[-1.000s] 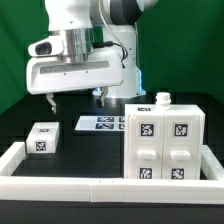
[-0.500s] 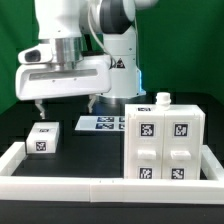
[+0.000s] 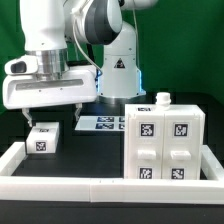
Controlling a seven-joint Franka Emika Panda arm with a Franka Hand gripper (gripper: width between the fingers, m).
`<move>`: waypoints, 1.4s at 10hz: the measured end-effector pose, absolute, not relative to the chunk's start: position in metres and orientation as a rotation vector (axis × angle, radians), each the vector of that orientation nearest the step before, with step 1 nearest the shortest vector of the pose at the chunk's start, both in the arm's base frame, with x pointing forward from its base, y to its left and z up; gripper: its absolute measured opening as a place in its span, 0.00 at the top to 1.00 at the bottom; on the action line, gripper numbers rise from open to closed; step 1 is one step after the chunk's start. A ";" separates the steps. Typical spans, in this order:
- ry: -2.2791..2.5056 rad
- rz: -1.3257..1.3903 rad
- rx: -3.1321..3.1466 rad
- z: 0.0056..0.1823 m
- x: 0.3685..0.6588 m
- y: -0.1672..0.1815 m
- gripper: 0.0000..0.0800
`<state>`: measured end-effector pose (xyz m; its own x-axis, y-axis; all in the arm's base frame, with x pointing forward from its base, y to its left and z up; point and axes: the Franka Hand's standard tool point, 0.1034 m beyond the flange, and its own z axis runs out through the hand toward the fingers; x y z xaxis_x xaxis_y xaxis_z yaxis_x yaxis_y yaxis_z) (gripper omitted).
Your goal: Assemble cabinet
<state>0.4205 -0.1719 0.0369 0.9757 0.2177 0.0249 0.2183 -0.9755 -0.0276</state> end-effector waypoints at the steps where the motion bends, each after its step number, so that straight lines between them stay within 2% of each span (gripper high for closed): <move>1: -0.352 -0.035 -3.094 0.035 0.423 -0.176 0.00; 4: -0.359 -0.038 -3.095 0.033 0.427 -0.179 0.00; 9: -0.396 -0.015 -3.091 0.011 0.416 -0.182 0.00; 12: -0.410 -0.015 -3.092 0.007 0.412 -0.185 0.00; 13: -0.412 -0.015 -3.092 0.006 0.412 -0.184 0.13; 14: -0.414 -0.015 -3.092 0.006 0.412 -0.185 0.30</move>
Offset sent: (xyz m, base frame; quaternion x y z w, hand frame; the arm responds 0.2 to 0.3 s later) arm 0.0070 -0.0064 -0.0016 -0.0016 0.0060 -0.0110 0.9999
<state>0.4119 -0.1847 0.0063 0.9646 0.2633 0.0124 0.2635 -0.9644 -0.0207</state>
